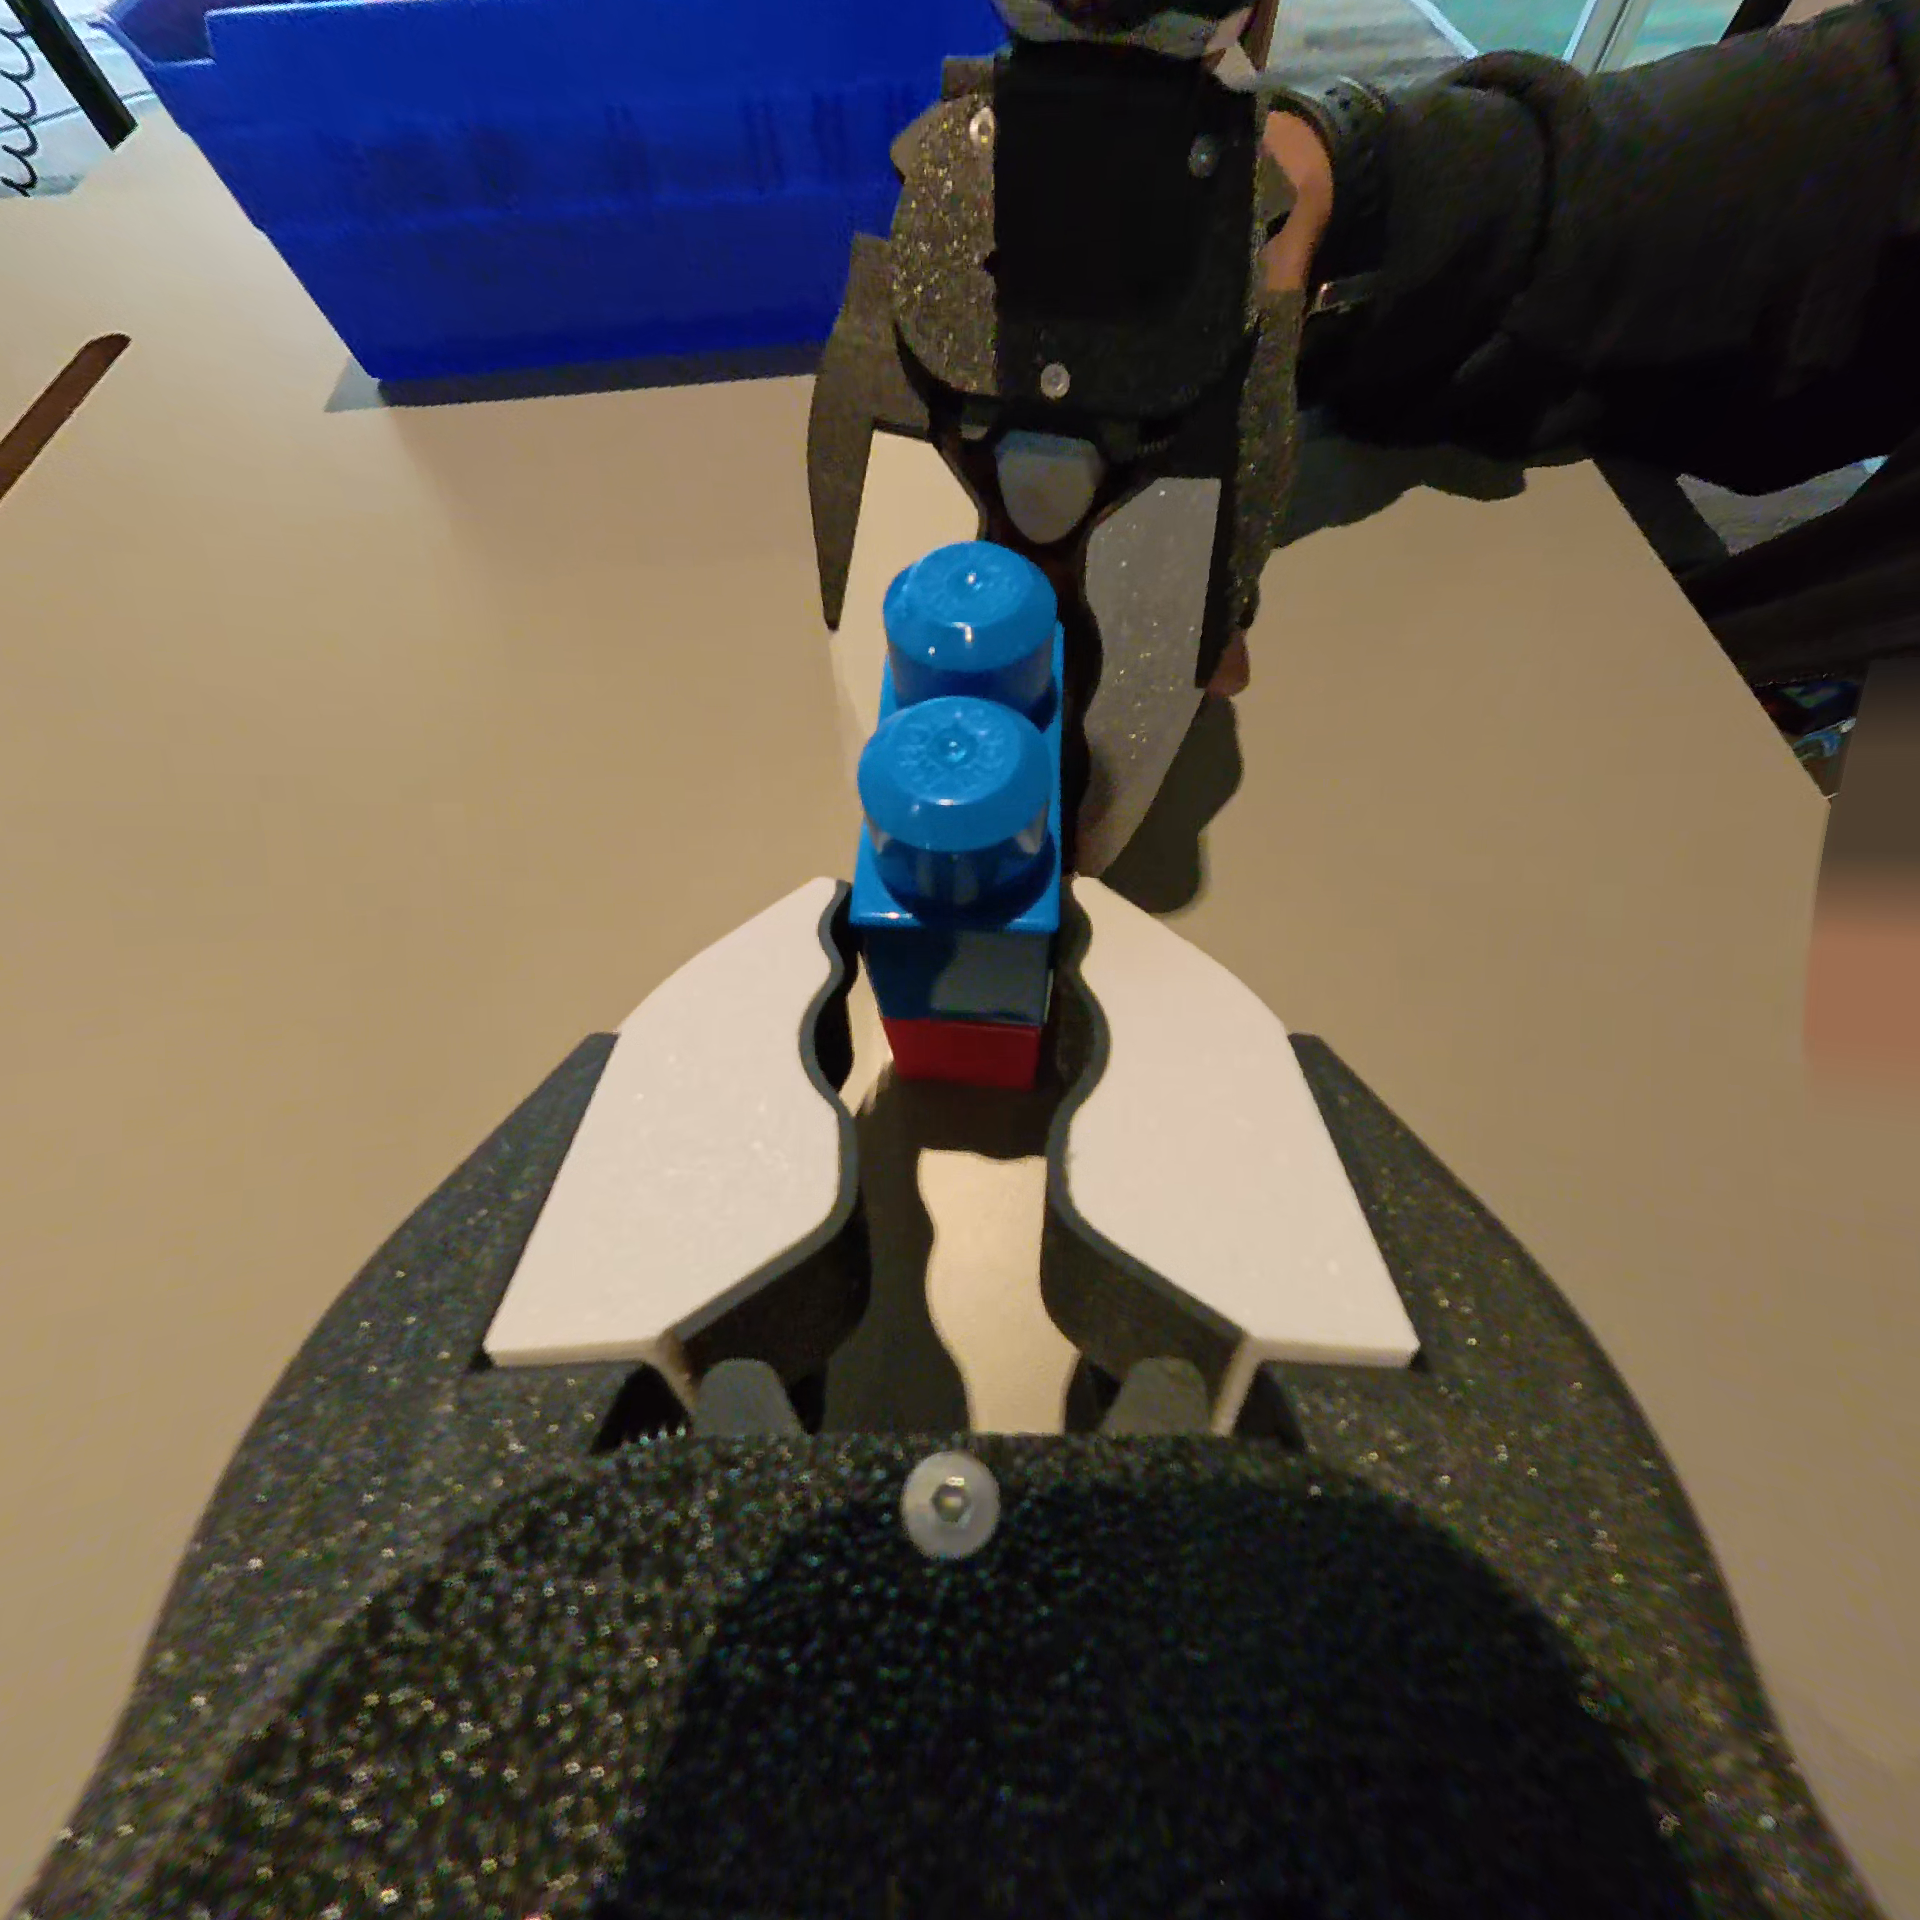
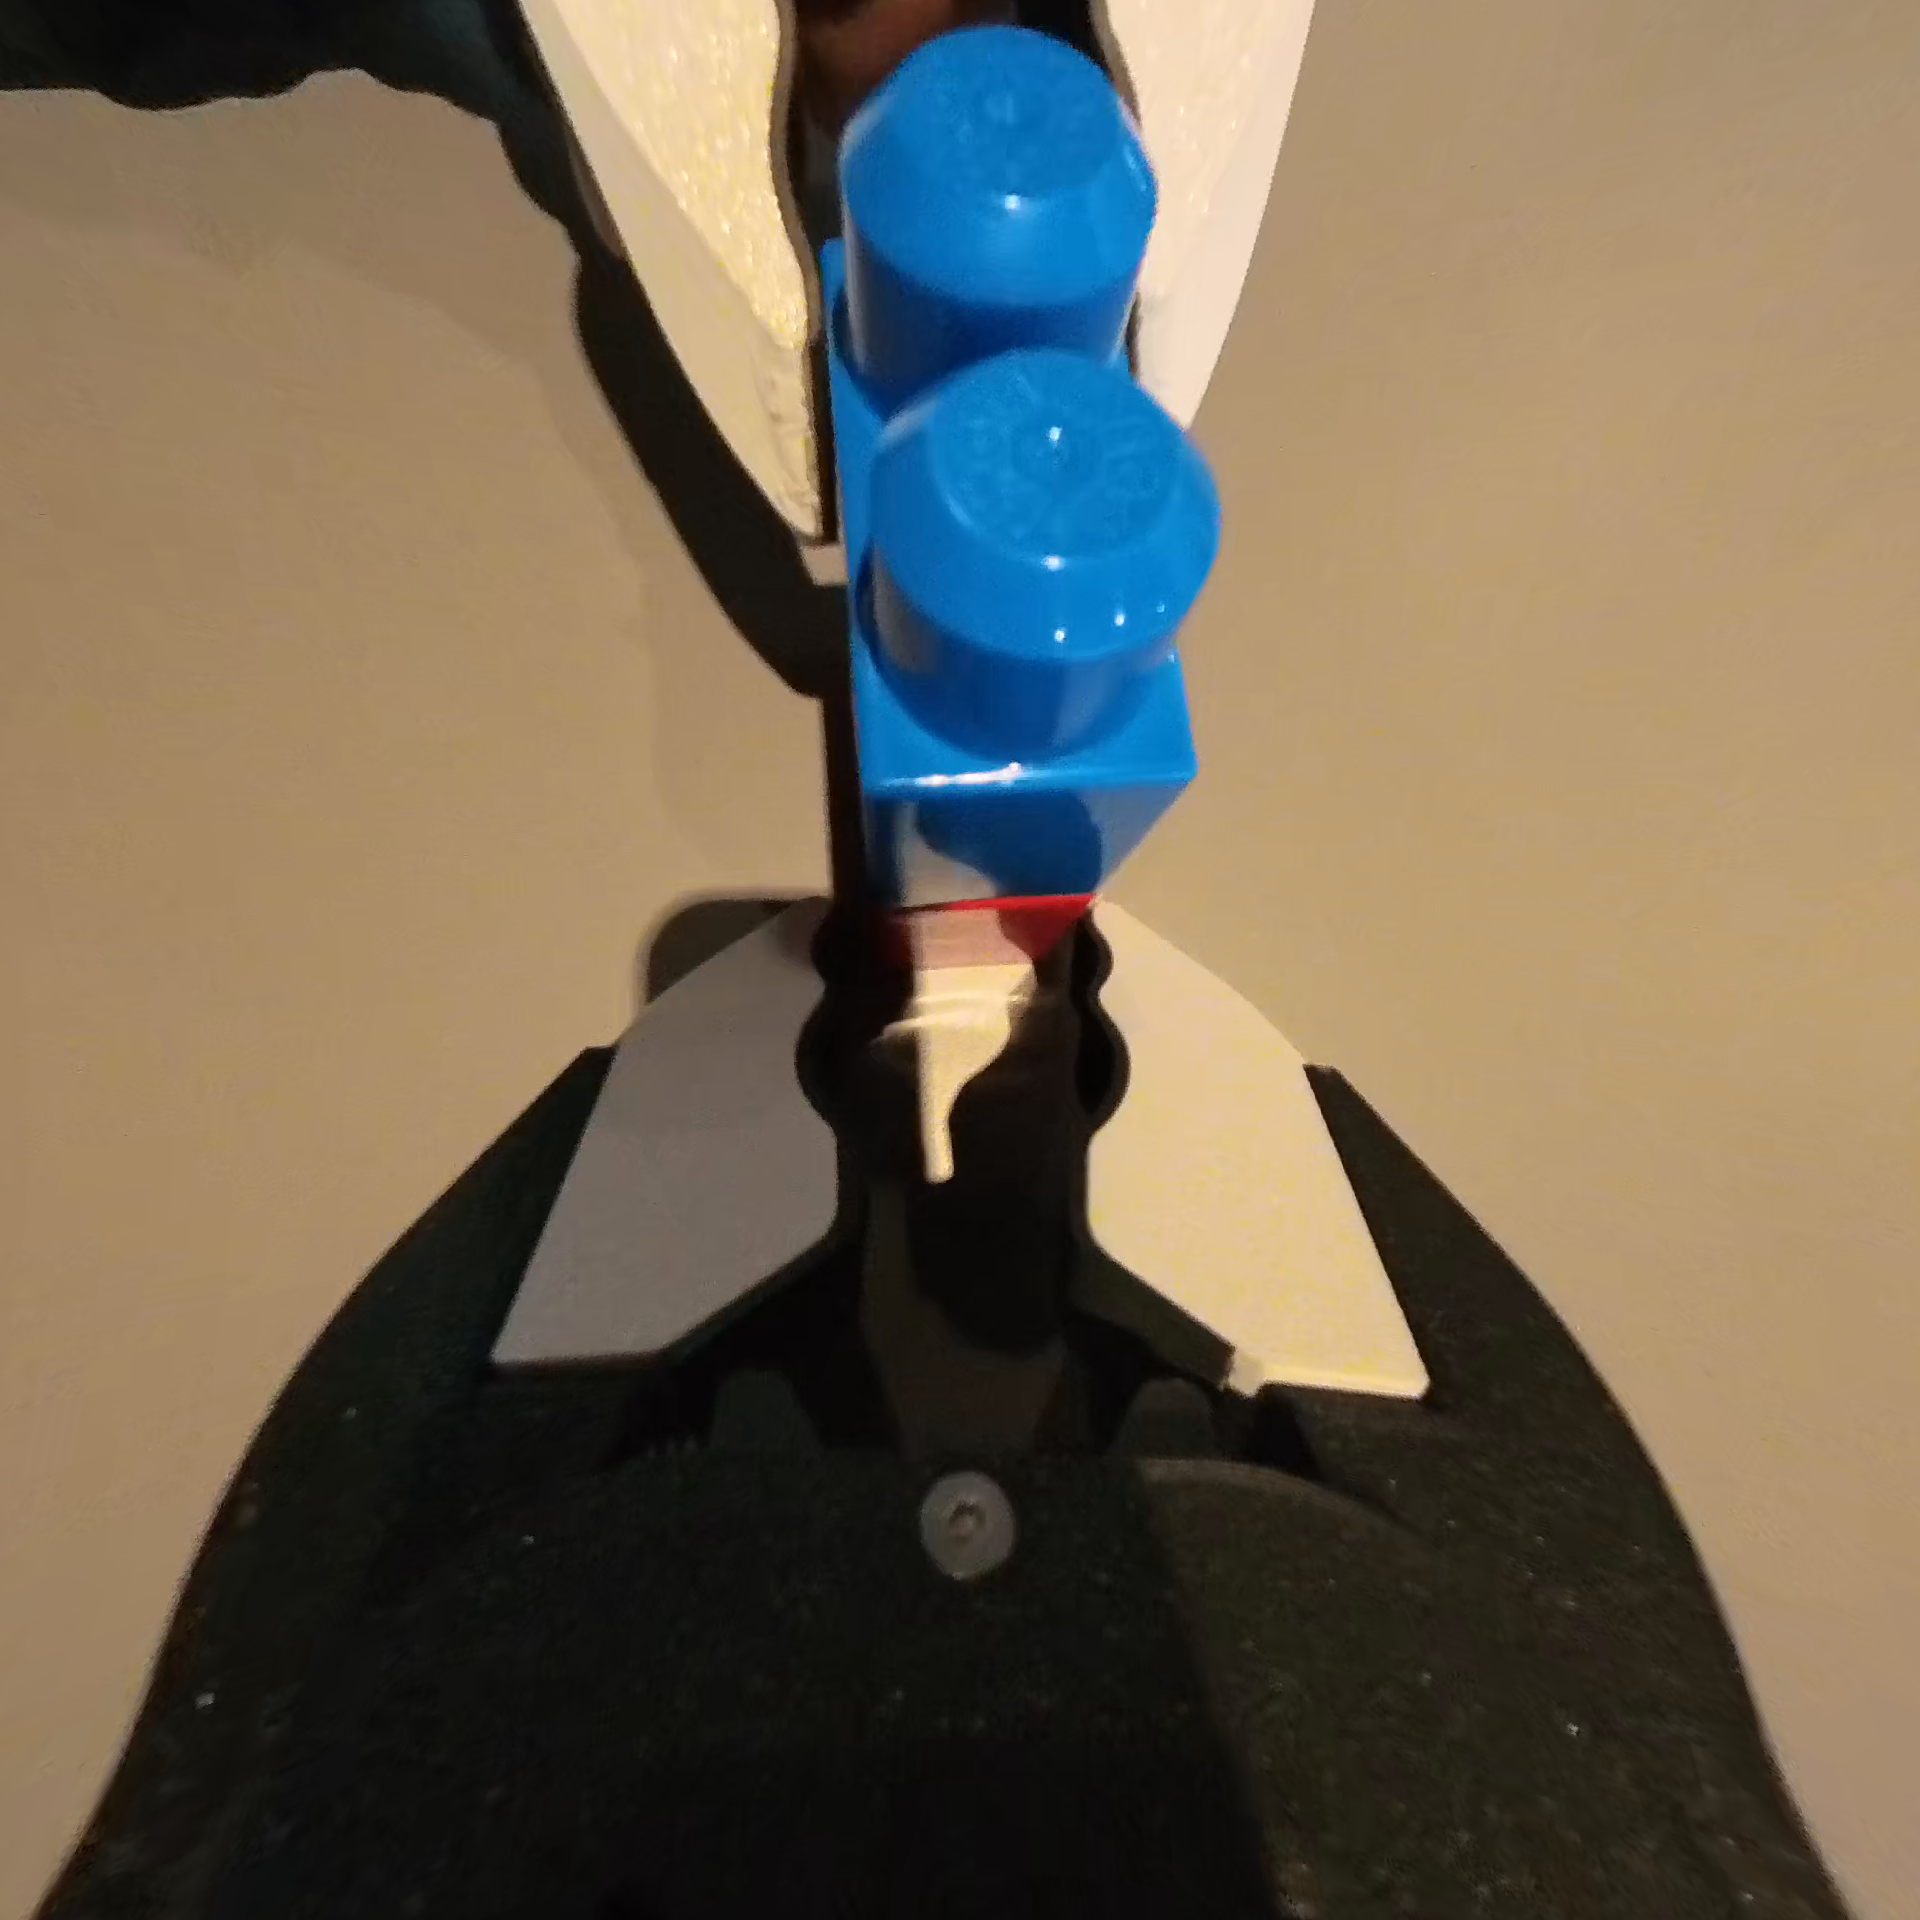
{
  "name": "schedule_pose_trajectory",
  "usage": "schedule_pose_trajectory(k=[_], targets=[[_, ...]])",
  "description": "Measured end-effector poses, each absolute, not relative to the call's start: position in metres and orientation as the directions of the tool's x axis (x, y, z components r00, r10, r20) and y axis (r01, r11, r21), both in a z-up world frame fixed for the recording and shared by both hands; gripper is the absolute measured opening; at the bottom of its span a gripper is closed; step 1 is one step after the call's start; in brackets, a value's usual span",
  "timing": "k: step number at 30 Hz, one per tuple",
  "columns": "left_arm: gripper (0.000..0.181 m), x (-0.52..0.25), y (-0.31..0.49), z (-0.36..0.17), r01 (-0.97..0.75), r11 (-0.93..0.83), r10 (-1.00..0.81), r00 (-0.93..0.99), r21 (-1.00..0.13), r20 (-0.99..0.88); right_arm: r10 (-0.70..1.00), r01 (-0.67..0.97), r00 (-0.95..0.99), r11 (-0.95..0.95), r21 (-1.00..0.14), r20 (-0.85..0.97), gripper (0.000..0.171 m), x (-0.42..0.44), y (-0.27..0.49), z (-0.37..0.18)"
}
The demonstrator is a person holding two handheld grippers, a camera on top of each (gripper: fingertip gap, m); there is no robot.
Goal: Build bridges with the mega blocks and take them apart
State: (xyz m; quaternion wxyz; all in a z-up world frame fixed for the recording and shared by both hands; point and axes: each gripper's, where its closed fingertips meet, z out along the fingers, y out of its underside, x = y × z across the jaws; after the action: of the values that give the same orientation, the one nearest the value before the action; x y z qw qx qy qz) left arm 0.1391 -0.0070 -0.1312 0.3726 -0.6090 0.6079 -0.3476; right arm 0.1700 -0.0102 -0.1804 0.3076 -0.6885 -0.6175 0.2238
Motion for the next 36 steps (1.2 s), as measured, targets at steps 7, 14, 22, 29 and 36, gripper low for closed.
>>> schedule_pose_trajectory(k=[7,14,22,29,36], targets=[[0.035,0.14,-0.008,-0.131,-0.476,0.018,-0.999,0.017,-0.879,-0.03,0.986,0.712,0.146,-0.045,-0.701,0.085,0.036,0.169,-0.008,-0.18],[0.035,0.14,-0.009,-0.132,-0.508,0.04,-0.998,0.017,-0.861,-0.057,0.988,0.713,0.129,-0.033,-0.7,0.085,0.036,0.169,-0.009,-0.18],[0.035,0.14,-0.009,-0.131,-0.506,0.036,-0.999,0.016,-0.862,-0.051,0.992,0.712,0.113,-0.044,-0.701,0.052,0.036,0.168,-0.01,-0.18],[0.035,0.144,-0.005,-0.131,-0.5,0.007,-0.998,0.047,-0.866,-0.036,0.996,0.696,0.089,-0.046,-0.717,0.023,0.062,0.171,-0.016,-0.177],[0.035,0.144,-0.005,-0.132,-0.51,0.014,-0.998,0.051,-0.86,-0.046,0.994,0.486,0.102,-0.005,-0.874,0.051,0.068,0.164,-0.011,-0.141]])
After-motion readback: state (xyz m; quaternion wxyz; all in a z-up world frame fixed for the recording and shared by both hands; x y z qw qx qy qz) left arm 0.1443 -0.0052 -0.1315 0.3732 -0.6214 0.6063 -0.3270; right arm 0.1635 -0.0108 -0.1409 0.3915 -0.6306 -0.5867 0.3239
